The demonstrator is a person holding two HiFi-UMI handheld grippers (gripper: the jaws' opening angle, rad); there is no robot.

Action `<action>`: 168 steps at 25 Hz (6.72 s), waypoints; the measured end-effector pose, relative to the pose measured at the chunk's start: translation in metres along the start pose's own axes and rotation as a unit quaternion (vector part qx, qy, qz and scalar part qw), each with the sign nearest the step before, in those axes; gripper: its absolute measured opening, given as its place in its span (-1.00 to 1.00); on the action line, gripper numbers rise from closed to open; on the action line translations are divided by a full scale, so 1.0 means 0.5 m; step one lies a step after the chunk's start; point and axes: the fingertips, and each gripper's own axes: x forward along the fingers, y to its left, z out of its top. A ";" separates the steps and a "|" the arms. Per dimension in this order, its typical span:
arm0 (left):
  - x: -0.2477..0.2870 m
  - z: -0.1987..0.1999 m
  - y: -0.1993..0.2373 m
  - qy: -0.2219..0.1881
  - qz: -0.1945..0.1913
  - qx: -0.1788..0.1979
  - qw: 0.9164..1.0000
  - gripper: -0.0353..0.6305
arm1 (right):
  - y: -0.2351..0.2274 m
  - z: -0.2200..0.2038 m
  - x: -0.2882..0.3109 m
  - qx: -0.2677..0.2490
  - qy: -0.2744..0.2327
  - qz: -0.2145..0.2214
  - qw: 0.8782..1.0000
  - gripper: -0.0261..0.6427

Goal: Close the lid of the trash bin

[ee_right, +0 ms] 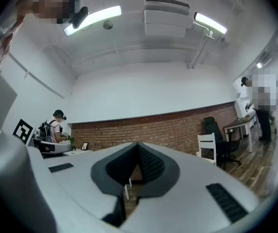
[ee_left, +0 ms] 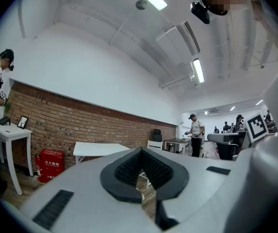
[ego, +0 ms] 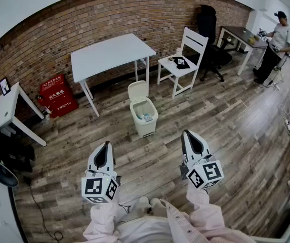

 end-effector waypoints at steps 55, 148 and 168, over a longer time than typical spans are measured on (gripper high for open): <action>0.546 -0.104 0.156 0.064 -0.017 -0.038 0.997 -0.91 | -0.276 -0.145 0.502 0.024 0.056 -0.034 0.998 -0.29; 1.114 -0.722 0.413 0.354 0.104 -0.221 0.903 -0.91 | -0.392 -1.028 1.188 -0.184 0.514 0.413 0.729 -0.29; 1.031 -0.775 0.354 0.371 0.070 -0.221 0.899 -0.91 | -0.383 -1.050 1.036 -0.158 0.527 0.383 0.742 -0.29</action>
